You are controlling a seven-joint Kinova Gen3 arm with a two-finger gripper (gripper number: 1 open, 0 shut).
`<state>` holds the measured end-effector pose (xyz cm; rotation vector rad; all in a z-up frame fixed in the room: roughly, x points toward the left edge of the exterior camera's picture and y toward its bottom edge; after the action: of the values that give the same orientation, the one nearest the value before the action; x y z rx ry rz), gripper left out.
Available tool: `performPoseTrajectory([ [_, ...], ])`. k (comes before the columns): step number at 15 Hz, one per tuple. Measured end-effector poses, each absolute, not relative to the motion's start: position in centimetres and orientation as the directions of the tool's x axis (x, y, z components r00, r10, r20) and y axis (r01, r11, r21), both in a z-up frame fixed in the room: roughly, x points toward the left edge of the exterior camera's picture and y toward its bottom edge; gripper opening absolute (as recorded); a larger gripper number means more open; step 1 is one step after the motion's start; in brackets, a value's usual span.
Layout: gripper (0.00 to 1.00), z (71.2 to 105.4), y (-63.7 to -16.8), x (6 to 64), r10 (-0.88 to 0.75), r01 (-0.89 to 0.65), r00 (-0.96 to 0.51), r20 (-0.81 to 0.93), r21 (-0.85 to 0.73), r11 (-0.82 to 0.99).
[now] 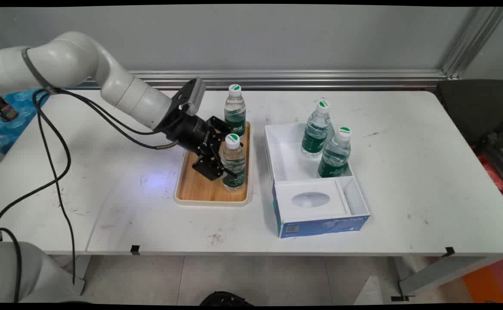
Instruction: Pick up the green bottle from the white box
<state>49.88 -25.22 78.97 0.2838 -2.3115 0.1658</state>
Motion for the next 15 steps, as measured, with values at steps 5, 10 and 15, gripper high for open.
performPoseTrajectory([
  [5, 1.0, 81.7, -24.0, 51.9, -0.177, -0.28, -0.675, 0.716, -0.027, 0.96],
  [10, 1.0, 86.2, -21.9, 54.6, -0.217, -0.318, -0.692, 0.688, -0.02, 0.948],
  [15, 1.0, 90.9, -20.5, 57.0, -0.25, -0.352, -0.702, 0.667, -0.019, 0.936],
])
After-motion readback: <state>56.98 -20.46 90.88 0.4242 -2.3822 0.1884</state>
